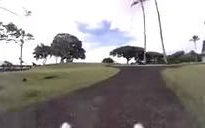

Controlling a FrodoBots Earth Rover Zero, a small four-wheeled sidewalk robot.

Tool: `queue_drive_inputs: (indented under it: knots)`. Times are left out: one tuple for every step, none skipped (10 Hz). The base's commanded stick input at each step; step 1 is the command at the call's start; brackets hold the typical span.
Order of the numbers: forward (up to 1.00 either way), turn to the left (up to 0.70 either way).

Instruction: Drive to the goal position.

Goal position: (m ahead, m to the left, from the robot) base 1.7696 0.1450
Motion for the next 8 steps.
queue_drive_inputs:
  knots:
    - [0.7, 0.0]
    - [0.7, 0.0]
    - [0.7, 0.0]
    - [0.7, 0.0]
    - [0.7, 0.05]
    - [0.7, 0.0]
    - [0.7, 0.0]
    - [0.7, 0.0]
